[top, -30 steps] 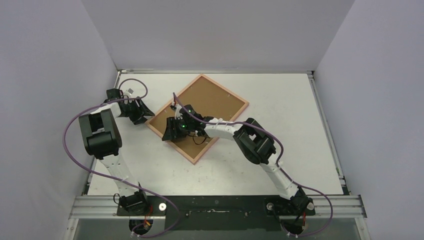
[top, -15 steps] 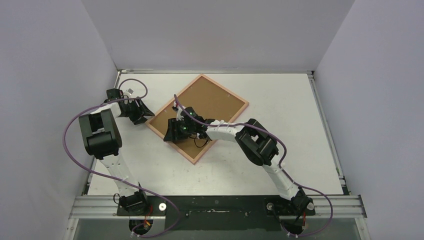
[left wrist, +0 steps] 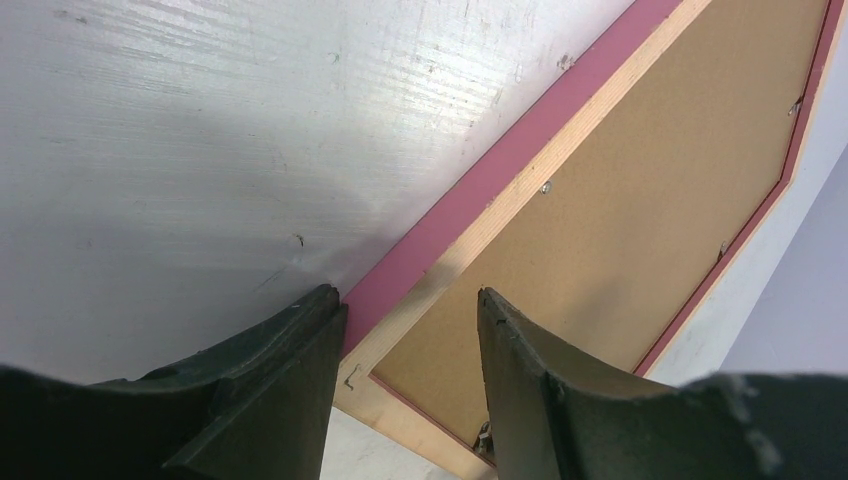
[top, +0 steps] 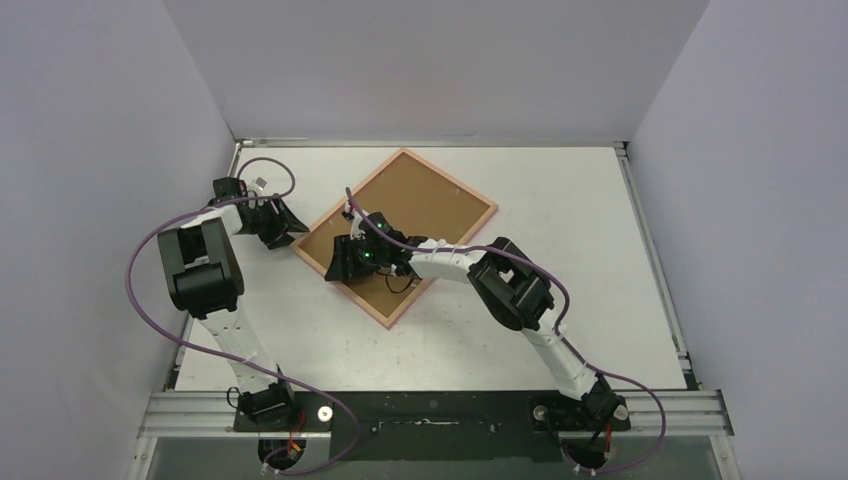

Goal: Put the photo into the frame
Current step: Install the photo frame at the center of the board.

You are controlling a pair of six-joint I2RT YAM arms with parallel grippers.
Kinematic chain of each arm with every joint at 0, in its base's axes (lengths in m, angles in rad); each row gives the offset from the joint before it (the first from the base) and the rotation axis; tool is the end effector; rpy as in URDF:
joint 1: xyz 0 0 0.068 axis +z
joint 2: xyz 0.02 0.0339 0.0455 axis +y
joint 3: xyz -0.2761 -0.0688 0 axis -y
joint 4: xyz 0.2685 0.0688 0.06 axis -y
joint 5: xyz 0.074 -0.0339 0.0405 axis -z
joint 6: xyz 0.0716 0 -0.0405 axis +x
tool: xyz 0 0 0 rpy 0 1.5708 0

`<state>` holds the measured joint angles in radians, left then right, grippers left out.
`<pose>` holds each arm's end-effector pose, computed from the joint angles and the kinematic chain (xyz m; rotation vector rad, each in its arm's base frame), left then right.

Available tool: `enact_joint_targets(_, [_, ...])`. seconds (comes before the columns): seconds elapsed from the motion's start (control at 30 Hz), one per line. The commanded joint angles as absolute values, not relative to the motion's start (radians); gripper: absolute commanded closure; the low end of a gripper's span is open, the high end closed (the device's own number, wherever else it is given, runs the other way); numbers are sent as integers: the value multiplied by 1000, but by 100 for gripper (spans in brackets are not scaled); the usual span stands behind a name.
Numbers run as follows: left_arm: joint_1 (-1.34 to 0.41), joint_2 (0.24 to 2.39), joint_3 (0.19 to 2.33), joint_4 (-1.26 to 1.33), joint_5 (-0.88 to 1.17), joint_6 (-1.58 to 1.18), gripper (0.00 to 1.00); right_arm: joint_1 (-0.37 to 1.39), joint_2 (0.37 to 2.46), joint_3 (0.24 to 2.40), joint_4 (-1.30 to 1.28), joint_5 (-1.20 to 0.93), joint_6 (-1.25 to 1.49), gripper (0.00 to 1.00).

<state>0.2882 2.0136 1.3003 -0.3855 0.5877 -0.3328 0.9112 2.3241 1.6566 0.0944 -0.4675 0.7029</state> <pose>0.4344 0.0874 0.1137 -0.6089 2.5113 -0.7935 0.3255 0.4724 0.1210 -0.5639 2.3748 1.3511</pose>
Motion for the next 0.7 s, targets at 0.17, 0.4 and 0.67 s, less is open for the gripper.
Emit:
enact_joint_targets(0.17, [288,1990,1285,-374,577,-328,51,917,2373,1692,86,-438,675,54])
enact_joint_targets(0.4, [288,1989,1278,-368,578,-331,51,919,2388,1694,109,-435,678,54])
enact_joint_targets(0.67, [288,1988,1260,-347,585,-347,52,925,2404,1682,136,-429,691,55])
